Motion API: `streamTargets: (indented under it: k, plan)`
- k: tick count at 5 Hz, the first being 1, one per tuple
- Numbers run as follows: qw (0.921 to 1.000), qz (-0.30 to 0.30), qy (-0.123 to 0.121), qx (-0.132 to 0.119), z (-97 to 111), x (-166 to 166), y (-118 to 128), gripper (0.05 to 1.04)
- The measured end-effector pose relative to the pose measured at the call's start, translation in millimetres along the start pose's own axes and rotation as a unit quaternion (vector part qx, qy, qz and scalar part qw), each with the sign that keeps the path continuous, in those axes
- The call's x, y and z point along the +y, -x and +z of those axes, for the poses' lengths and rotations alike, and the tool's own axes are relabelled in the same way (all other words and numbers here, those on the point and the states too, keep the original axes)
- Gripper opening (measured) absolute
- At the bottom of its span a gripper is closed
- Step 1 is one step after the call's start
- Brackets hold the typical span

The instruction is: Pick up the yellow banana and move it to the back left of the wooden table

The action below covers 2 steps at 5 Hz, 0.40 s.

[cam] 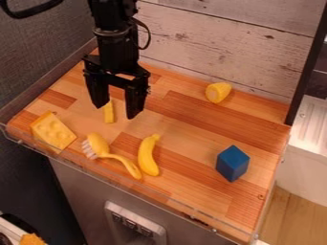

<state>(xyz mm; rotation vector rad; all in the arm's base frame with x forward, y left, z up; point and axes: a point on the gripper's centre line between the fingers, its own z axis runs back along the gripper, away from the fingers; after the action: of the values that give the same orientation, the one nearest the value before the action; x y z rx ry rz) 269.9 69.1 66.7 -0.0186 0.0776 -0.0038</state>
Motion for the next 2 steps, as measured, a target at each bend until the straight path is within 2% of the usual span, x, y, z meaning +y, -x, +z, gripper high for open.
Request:
streamTargets:
  k: [1,2]
  plan:
    - [0.9997,0.016,0.004,0.015,-8.5,-9.7,6.8,0.998]
    - [0.9992,0.037,0.002,0.014,-6.5,-26.5,9.2,0.998]
